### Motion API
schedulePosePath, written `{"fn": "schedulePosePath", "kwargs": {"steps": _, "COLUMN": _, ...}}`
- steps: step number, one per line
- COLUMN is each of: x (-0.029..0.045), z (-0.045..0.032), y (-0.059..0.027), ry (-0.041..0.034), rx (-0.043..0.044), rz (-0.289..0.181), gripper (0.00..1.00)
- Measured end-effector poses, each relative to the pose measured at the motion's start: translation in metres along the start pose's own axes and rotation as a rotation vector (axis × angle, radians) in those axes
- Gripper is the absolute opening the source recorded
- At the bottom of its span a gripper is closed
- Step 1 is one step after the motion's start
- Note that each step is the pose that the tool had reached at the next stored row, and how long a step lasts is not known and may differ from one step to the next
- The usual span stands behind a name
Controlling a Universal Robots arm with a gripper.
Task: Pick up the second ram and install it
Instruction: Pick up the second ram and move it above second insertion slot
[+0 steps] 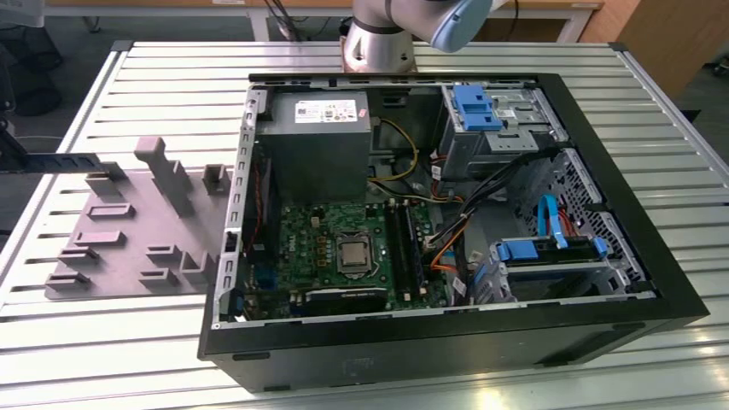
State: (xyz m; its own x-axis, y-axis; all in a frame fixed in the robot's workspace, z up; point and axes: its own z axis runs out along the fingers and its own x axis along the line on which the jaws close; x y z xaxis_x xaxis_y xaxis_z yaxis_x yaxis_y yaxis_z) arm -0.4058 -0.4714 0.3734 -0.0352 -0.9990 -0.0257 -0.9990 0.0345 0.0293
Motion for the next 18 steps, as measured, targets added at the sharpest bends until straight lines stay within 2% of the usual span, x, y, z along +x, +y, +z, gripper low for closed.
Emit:
{"fn": "schedulePosePath", "kwargs": {"steps": 10, "x": -0.0005, "z": -0.0179, "y": 0.0005, "ry": 0.0000, "rx": 0.0000, "rz": 0.000, "gripper": 0.14}}
{"fn": "schedulePosePath", "kwargs": {"steps": 18, "x": -0.0006, "z": -0.0268, "y": 0.0008, "ry": -0.0001, "rx": 0.0001, "rz": 0.000, "gripper": 0.14}}
